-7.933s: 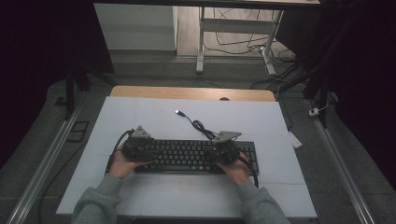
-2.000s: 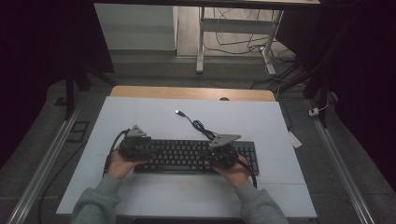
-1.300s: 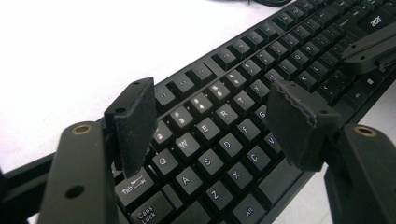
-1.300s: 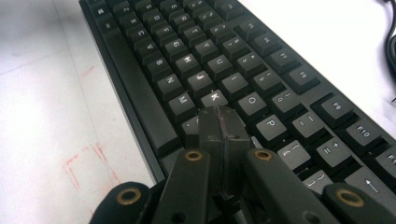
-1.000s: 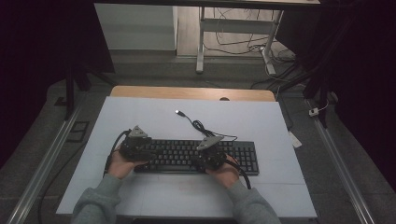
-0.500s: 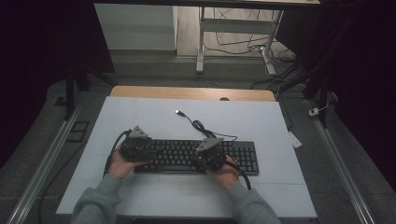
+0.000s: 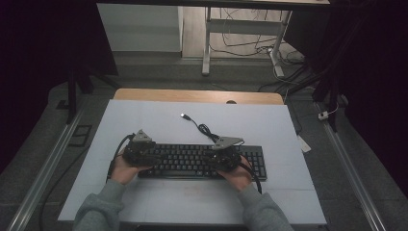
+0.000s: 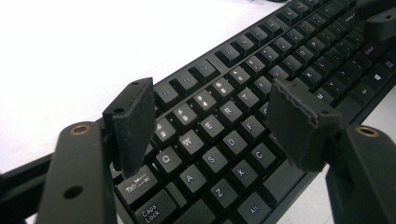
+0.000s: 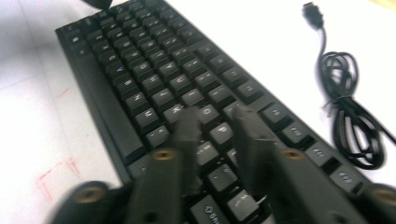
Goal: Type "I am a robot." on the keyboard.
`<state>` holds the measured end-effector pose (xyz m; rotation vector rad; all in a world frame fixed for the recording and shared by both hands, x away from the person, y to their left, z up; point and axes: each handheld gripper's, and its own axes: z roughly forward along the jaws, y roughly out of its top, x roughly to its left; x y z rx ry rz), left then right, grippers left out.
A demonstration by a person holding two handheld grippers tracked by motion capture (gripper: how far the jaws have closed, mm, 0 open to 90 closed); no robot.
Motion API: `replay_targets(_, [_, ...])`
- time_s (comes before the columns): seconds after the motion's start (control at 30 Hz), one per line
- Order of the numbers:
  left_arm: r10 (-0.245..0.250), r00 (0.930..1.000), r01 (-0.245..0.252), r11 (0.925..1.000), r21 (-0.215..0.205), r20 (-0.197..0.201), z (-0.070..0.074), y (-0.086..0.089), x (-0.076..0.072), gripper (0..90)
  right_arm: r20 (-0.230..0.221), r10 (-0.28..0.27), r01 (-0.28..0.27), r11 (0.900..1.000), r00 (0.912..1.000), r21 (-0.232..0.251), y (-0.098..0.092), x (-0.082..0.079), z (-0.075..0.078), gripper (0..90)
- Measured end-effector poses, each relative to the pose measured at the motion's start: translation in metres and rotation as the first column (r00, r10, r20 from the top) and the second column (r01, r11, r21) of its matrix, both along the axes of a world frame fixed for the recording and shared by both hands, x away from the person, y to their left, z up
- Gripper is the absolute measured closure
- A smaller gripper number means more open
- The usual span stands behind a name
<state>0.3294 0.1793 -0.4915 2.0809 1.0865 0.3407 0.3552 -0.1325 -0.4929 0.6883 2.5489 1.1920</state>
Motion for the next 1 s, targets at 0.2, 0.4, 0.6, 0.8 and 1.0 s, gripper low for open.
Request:
replay_targets(0.2, [0.0, 1.0, 0.0, 1.0, 0.0, 0.002, 0.0, 0.0, 0.0, 32.9, 0.015, -0.017, 0.017, 1.0, 0.9997, 0.017, -0.008, 0.001, 0.003, 55.3])
replay_targets(0.4, [0.004, 1.0, -0.004, 1.0, -0.001, 0.002, 0.0, 0.001, -0.001, 32.9, 0.015, -0.019, 0.018, 0.999, 0.9997, 0.033, -0.018, 0.003, 0.004, 49.8])
replay_targets(0.6, [0.007, 1.0, -0.007, 1.0, -0.007, -0.002, 0.0, 0.001, -0.001, 32.6, 0.011, -0.033, 0.033, 0.999, 0.9994, 0.037, -0.03, 0.004, 0.004, 47.3])
replay_targets(0.8, [0.013, 0.9999, -0.013, 0.9998, -0.013, -0.005, 0.0, 0.002, -0.003, 32.3, 0.031, -0.066, 0.064, 0.996, 0.9974, 0.056, -0.045, 0.002, 0.006, 46.7])
replay_targets(1.0, [0.022, 0.9998, -0.022, 0.9996, -0.018, -0.005, 0.0, 0.005, -0.009, 31.9, 0.059, -0.074, 0.07, 0.995, 0.9955, 0.072, -0.062, -0.006, 0.009, 46.0])
